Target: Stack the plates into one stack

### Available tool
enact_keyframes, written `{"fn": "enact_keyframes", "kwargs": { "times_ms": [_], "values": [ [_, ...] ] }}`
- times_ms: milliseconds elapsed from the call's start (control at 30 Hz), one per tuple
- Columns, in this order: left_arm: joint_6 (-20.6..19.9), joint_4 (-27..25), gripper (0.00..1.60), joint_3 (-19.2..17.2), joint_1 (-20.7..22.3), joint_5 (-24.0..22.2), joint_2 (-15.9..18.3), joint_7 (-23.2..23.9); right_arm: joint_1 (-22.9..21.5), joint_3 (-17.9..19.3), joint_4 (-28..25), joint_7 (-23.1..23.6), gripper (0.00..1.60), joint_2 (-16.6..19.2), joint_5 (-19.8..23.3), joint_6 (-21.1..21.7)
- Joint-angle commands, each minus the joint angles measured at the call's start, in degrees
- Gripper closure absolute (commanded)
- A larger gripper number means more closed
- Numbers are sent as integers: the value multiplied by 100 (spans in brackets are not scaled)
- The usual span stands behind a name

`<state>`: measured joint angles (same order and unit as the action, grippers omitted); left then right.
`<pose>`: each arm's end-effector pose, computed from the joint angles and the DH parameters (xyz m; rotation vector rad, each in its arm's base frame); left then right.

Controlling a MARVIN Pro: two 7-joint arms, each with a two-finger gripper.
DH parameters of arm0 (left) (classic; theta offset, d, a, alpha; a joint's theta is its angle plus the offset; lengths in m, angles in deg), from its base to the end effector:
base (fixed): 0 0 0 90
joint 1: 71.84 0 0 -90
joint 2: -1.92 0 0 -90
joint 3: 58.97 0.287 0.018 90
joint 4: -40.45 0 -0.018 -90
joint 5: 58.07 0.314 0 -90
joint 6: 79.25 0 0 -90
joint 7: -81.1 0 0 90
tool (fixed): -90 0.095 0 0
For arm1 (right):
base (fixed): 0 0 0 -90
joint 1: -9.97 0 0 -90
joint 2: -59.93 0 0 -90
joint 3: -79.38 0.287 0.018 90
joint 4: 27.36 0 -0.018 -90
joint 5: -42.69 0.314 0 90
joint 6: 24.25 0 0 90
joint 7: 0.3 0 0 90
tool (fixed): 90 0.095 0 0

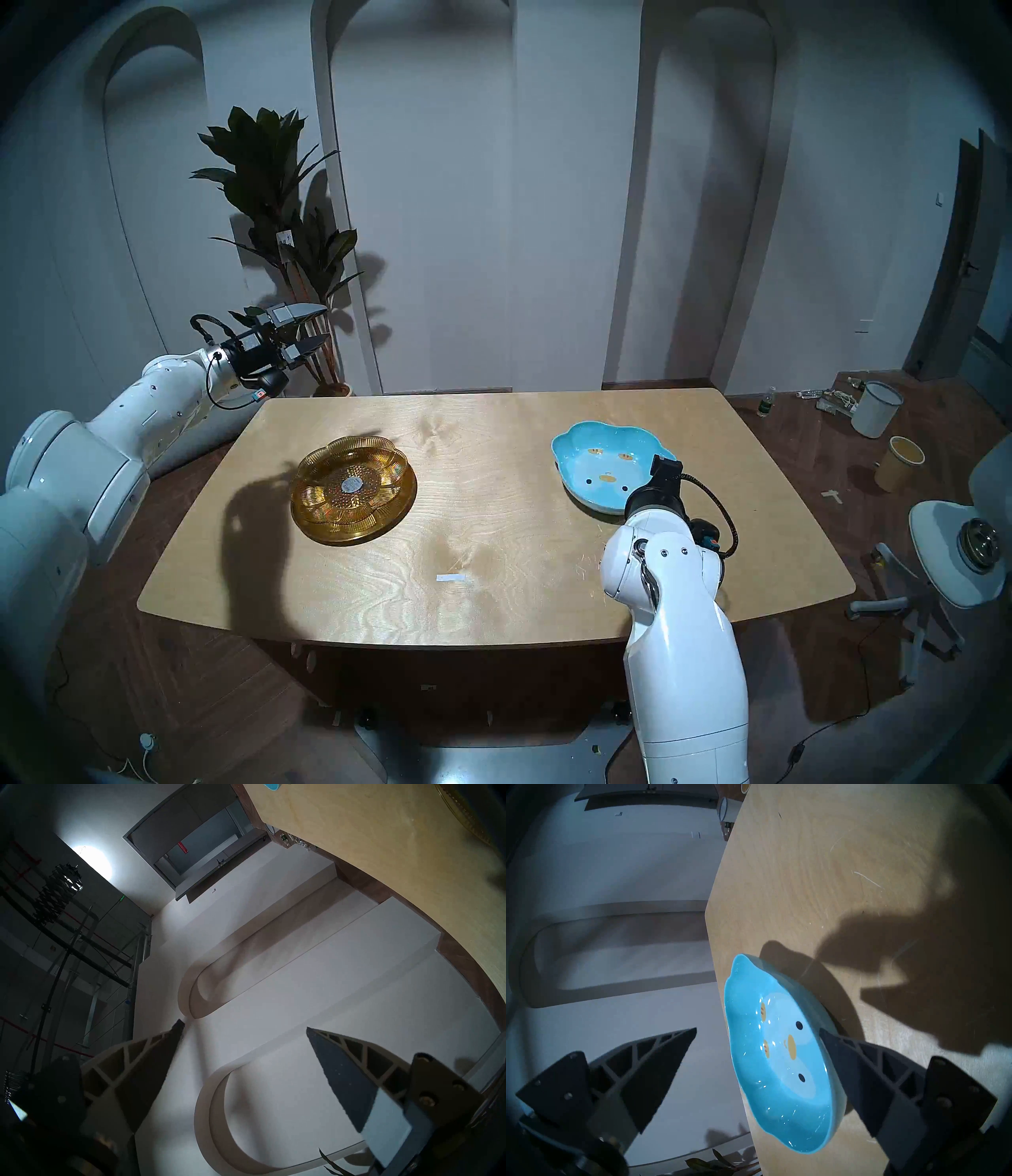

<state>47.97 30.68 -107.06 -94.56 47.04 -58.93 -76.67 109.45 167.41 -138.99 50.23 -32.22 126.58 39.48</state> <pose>0.5784 0.1910 -0.1639 -0.1163 1.6589 -1.4206 0.3584 -0.0168 -0.2800 -1.1909 1.9322 -1.1534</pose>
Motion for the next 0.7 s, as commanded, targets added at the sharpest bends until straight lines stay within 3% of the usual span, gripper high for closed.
{"fn": "enact_keyframes", "kwargs": {
  "times_ms": [0,233,400,667],
  "values": [
    [-22,-106,0,15,146,24,-18,-218,-394,156,-70,-230,0,1,-28,-96],
    [2,-180,0,13,117,79,35,-255,-892,429,86,-793,0,103,479,218],
    [7,-182,0,-23,131,90,98,-218,-1206,409,152,-1450,0,50,715,287],
    [0,-171,0,-41,122,90,138,-132,-1542,319,101,-2454,0,348,929,774]
  ]
}}
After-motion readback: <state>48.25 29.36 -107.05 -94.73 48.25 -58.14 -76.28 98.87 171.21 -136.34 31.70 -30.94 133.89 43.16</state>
